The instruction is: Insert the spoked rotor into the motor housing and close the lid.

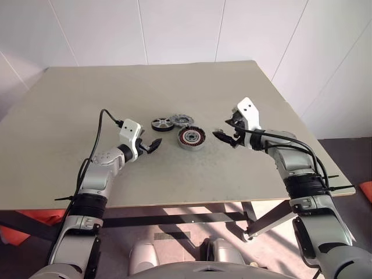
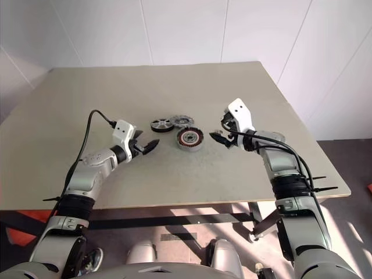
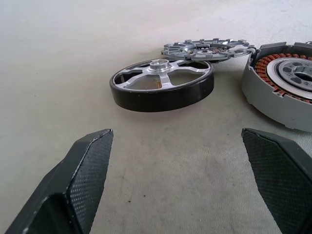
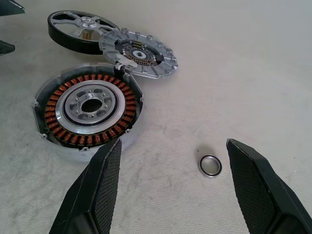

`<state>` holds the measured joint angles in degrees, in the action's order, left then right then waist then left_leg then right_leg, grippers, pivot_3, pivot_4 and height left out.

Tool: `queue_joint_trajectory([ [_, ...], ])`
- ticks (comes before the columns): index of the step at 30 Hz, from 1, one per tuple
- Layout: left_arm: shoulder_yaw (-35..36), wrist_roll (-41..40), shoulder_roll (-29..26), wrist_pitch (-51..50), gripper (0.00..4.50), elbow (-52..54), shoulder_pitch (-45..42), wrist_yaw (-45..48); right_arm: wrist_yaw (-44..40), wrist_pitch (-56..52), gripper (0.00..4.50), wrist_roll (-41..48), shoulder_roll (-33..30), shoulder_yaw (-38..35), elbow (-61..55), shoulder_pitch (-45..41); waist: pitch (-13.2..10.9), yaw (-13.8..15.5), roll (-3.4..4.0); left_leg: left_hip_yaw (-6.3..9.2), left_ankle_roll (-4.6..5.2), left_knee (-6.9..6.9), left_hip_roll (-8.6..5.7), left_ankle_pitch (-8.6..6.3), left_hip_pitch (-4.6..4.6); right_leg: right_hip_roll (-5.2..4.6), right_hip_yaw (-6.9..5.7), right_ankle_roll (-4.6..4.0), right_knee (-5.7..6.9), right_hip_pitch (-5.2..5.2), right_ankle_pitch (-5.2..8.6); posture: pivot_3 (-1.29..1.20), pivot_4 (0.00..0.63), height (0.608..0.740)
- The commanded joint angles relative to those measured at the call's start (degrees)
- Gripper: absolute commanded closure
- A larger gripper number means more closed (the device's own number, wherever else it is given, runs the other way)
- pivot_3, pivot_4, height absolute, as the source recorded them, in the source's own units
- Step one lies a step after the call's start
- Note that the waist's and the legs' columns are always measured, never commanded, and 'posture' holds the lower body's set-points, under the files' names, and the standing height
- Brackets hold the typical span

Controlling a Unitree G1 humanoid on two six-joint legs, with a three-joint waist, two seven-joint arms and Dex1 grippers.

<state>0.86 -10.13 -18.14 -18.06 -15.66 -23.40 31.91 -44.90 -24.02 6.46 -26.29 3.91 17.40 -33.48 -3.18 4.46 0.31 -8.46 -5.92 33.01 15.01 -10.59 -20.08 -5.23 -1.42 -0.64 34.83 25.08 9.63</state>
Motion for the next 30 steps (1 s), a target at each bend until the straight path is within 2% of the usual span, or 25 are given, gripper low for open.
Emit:
queue_joint_trajectory([
  [1, 0.8, -0.5, -0.1, 0.3, 0.03, 3.1, 0.2, -0.6, -0.5, 0.5, 0.63, 0.1, -0.2, 0.4, -2.4, -1.7, 0.0, 0.0, 0.00, 0.00, 0.00, 0.00, 0.00, 0.00, 0.00, 0.00, 0.00, 0.00, 0.00, 0.00, 0.00, 0.00, 0.000, 0.740],
  [9, 1.8, -1.2, 0.1, -0.2, 0.03, 4.1, 0.1, -2.1, -0.7, 0.1, 0.63, 1.8, 0.8, 0.0, -1.2, -3.6, 0.0, -0.1, 0.00, 0.00, 0.00, 0.01, 0.00, 0.00, 0.01, 0.00, 0.00, 0.00, 0.00, 0.00, 0.00, 0.00, 0.000, 0.740],
  [19, 1.4, -0.7, 3.2, -1.4, 0.03, 4.7, 0.2, -5.5, 2.5, 2.5, 0.63, -0.4, 0.9, 0.1, 3.7, -5.7, 0.0, 0.1, 0.00, 0.00, 0.01, 0.02, 0.00, -0.01, -0.01, 0.00, 0.00, 0.00, 0.00, -0.01, 0.00, 0.00, 0.000, 0.740],
  [25, 1.3, -0.6, 3.6, -1.4, 0.03, 4.7, -0.5, -6.6, 7.8, 5.6, 0.63, -0.4, 2.4, -2.3, 16.2, -11.2, 0.0, -0.2, 0.00, 0.00, -0.01, 0.05, 0.00, 0.01, 0.01, 0.00, 0.00, 0.00, 0.02, -0.02, 0.00, 0.00, 0.000, 0.740],
  [30, 1.7, -1.2, 3.7, -1.7, 0.03, 6.5, 1.3, -7.2, 9.1, 9.9, 0.63, -0.7, 4.6, -3.0, 27.8, -15.5, 0.0, -0.4, 0.00, 0.00, 0.02, 0.06, 0.00, -0.01, -0.03, 0.00, -0.01, -0.01, 0.02, 0.01, 0.00, 0.00, 0.000, 0.740],
])
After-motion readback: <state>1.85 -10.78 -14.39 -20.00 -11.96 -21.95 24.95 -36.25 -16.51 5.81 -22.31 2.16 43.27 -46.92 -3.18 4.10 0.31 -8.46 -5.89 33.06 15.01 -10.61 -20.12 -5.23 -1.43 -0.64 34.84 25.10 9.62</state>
